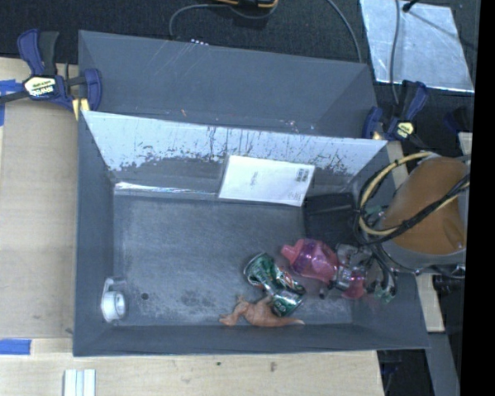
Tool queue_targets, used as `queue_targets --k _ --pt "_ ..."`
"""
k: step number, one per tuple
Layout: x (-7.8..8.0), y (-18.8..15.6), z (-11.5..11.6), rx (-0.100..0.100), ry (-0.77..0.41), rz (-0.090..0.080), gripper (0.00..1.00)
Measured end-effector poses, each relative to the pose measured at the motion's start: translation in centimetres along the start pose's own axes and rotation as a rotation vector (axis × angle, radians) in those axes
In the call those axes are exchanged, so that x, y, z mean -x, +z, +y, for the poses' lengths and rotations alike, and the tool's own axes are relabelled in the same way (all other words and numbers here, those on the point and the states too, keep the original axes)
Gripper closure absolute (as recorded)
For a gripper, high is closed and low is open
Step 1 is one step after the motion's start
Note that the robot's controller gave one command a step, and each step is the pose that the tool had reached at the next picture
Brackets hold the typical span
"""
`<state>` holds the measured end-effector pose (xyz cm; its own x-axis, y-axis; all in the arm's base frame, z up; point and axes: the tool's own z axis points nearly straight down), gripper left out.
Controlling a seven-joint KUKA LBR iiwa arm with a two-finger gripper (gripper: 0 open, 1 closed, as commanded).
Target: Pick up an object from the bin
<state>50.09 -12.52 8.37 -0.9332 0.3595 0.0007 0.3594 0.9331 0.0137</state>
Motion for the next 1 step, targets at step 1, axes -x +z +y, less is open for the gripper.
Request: queue_targets --k 1 --pt "0.04 -2.14 -0.07 0.000 0.001 -0.001 1.00"
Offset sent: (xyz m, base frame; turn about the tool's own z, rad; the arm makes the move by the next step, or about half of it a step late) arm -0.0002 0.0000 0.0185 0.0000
